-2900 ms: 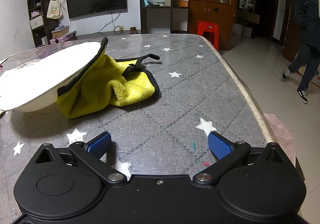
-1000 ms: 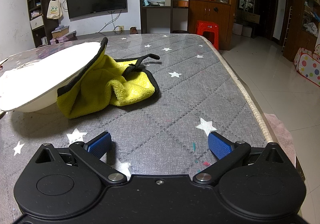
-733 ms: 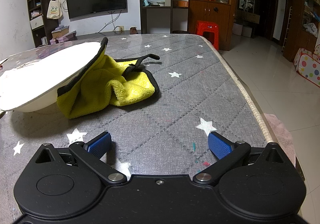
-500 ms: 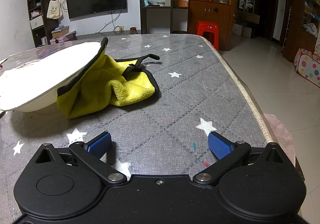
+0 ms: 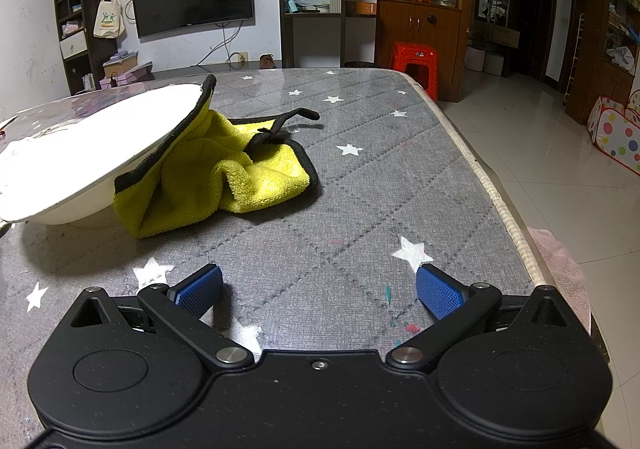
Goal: Clean bowl
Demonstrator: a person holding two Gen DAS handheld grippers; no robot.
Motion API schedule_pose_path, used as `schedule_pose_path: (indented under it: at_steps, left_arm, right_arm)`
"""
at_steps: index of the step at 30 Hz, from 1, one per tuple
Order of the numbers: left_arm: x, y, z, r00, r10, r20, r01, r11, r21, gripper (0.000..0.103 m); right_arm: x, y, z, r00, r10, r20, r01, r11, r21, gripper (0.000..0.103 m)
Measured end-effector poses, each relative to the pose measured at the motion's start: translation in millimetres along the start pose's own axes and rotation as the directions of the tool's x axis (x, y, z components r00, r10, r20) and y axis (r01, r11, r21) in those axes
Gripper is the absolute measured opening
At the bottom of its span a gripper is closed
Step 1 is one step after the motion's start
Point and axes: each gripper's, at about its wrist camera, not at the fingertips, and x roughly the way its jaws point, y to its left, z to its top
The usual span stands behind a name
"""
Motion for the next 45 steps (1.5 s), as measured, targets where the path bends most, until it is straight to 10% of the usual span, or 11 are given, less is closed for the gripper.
schedule_pose_path:
  at_steps: [45]
  left_arm:
    - [0.0, -0.3, 0.1, 1.000, 0.000, 0.000, 0.000, 1.000, 0.000, 0.103]
  right_arm:
    - [2.8, 1.7, 1.3, 1.000, -0.001, 0.000, 0.001, 1.000, -0.001, 0.103]
